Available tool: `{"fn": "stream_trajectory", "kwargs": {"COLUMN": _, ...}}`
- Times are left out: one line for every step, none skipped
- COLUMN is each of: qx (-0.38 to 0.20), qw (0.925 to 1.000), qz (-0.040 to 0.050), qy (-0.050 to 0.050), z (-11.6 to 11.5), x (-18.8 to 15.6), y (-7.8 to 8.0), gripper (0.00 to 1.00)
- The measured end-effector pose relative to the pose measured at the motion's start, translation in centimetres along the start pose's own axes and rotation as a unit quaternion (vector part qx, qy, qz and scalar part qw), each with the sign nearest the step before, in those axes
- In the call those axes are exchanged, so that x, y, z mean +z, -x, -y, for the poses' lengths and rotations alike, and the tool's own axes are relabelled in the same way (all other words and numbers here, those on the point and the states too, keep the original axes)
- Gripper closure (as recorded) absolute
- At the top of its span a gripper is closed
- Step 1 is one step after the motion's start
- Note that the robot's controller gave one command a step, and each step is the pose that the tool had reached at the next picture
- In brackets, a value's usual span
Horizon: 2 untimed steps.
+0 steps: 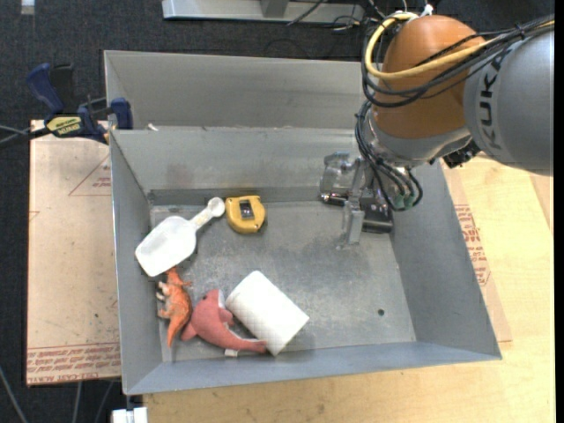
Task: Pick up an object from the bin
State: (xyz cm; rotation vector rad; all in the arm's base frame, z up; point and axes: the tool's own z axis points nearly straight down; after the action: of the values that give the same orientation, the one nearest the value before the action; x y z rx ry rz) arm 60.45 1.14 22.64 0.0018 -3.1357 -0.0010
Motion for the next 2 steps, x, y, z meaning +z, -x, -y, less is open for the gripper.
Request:
{"fn": "stream_trajectory", "kwargs": {"qx": 0.0, "qw": 1.0, "qz": 0.0039, "qy": 0.0, "z": 0.0, "x": -0.5, "y": 0.1, "gripper": 0.0}}
{"fn": "stream_trajectory", "kwargs": {"qx": -0.025, "qw": 0.9997, "qz": 0.0065, "qy": 0.0, "z": -2.0, "x": 3.5, "y": 0.8, "gripper": 0.0}}
